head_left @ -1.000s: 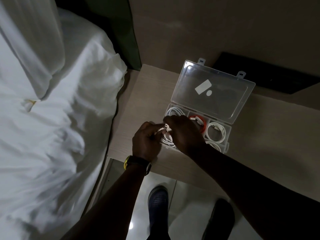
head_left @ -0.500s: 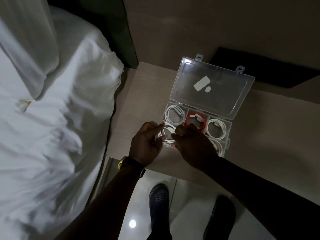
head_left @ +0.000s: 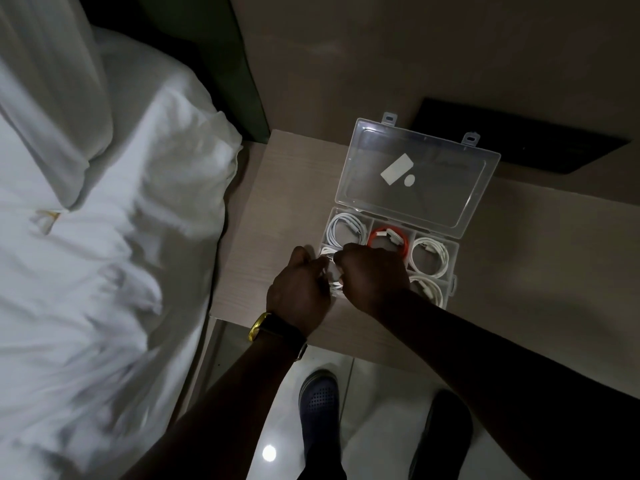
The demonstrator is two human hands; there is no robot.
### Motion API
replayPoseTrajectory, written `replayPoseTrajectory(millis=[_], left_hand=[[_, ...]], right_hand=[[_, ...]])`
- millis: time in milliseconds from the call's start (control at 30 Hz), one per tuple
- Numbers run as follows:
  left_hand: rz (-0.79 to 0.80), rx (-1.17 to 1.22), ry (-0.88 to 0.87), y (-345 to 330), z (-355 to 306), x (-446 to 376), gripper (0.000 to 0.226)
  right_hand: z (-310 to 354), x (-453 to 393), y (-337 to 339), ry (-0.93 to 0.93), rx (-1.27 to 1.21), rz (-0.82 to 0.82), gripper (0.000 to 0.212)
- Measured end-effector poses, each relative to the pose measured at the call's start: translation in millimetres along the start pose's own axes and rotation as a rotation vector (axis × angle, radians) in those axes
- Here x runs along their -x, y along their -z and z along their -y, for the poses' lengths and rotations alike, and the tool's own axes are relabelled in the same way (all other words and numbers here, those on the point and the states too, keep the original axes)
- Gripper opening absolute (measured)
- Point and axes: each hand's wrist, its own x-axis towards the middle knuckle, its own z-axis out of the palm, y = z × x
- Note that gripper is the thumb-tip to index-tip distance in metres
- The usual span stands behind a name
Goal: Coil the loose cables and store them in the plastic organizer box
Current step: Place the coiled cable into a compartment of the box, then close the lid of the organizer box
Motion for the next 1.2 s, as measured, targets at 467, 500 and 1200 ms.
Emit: replayPoseTrajectory(millis=[467,500,1200], left_hand=[[-0.257,0.238,-0.053,11,-1,-7,0.019],[-0.271,0.286,-0.040,12,-5,-16,0.019],[0.207,0.546,-0.193,13,29,-22,0.070]], right_hand=[[-38,31,12,-0.064,-0.374,-0.291,0.005],[-48,28,19,-0.162,-0.452,-0.346,0.004],[-105,128,-16,-0.151,-0.528,-0.340,0.052]])
